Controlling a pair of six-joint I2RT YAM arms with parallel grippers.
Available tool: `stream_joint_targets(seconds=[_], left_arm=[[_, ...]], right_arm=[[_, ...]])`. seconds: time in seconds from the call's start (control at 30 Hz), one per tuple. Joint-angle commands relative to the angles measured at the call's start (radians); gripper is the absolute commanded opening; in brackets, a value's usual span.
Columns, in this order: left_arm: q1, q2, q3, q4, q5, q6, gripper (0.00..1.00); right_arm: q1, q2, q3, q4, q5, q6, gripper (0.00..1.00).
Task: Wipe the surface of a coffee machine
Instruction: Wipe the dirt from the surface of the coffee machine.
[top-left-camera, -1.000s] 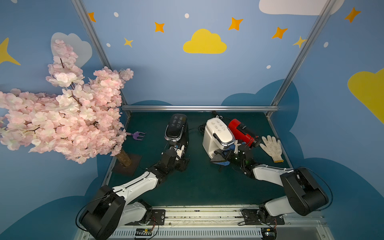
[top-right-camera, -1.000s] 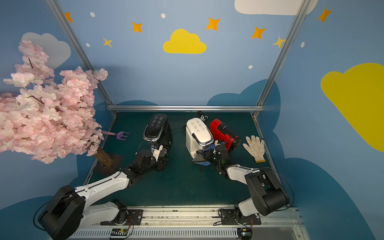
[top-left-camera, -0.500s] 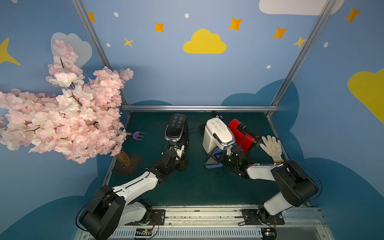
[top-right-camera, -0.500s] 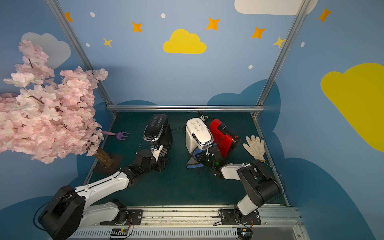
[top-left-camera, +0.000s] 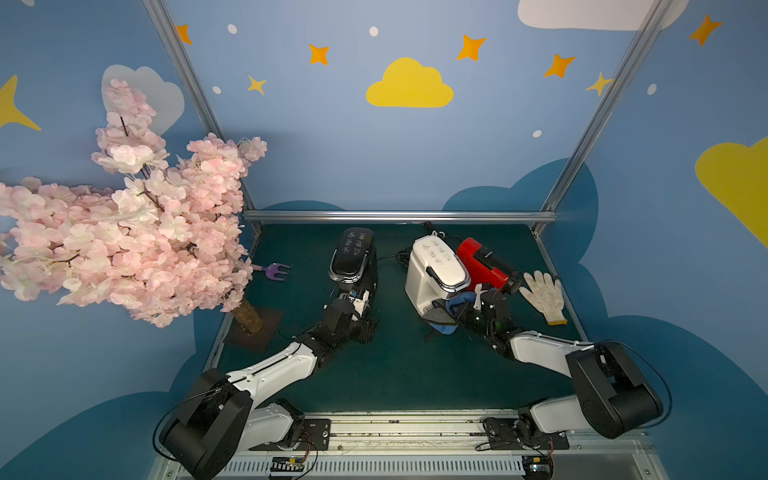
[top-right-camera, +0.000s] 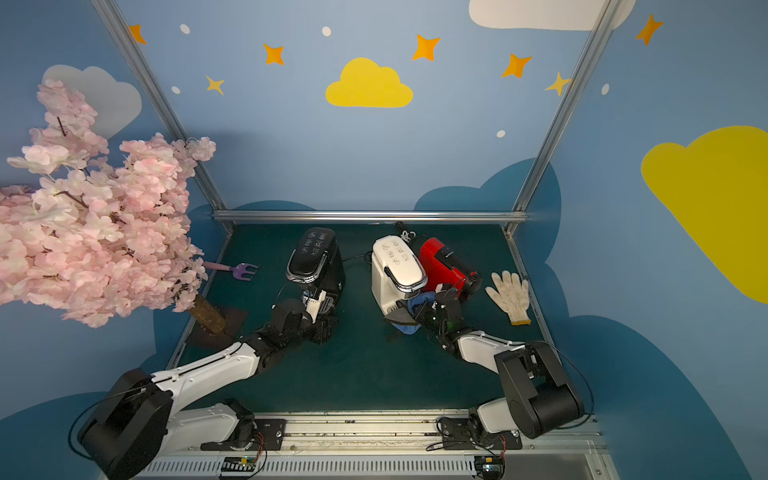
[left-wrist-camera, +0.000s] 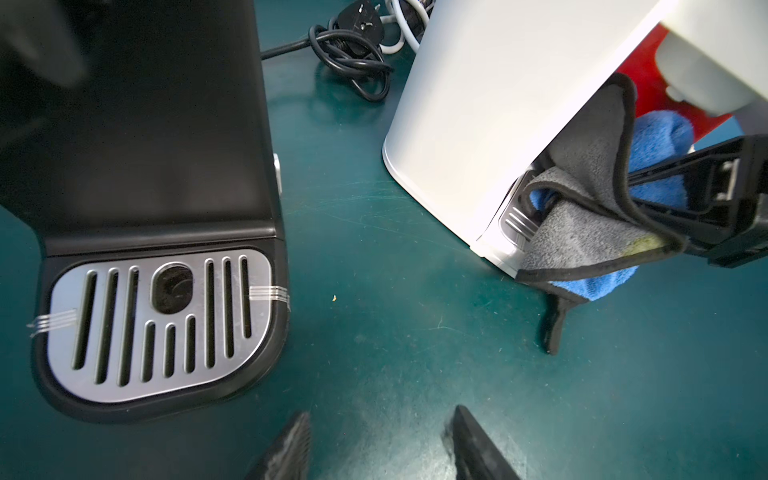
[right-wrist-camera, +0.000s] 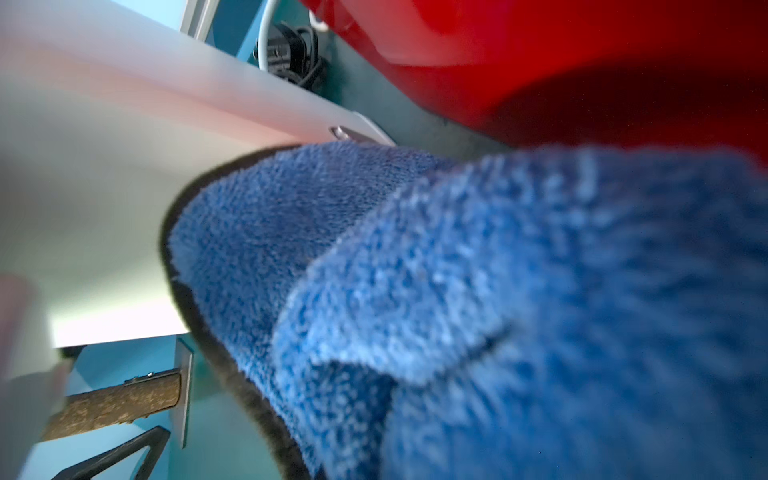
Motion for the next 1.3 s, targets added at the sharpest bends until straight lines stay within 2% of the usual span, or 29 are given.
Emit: stream_joint_targets(seconds=[0.0,0.17,0.47,0.77,0.9,1.1,1.2,1.27], left_arm=[[0.004,-0.01,0.009,0.011,-0.001,0.006,0.56],[0.004,-0.01,0.009,0.013,0.005,0.002,0.56],[0.004,-0.007,0.011,0.011,0.005,0.003,0.56],[0.004,-0.009,0.011,0.007,0.005,0.007,0.56],[0.004,-0.009,0.012,0.009,0.008,0.005,0.56],[0.004,-0.012,0.012,0.009,0.01,0.003,0.56],[0.004,-0.013,0.01,0.008,0.008,0.004,0.56],[0.004,-0.011,0.011,0.011,0.006,0.004,0.56]], right_arm=[[-0.026,-0.068,0.001,-0.051,0.09,-0.021,0.0],[-0.017,-0.024,0.047,-0.081,0.001,-0.08,0.0],[0.094,0.218,0.107,0.09,-0.14,-0.044,0.0],[0.18,0.307,0.136,0.129,-0.124,-0.015,0.0],[0.169,0.262,0.106,0.121,-0.088,-0.023,0.0],[0.085,0.092,0.062,0.004,-0.049,-0.076,0.0],[0.052,-0.007,0.045,-0.096,0.053,-0.05,0.0],[0.023,-0.058,0.026,-0.118,0.072,-0.054,0.0]])
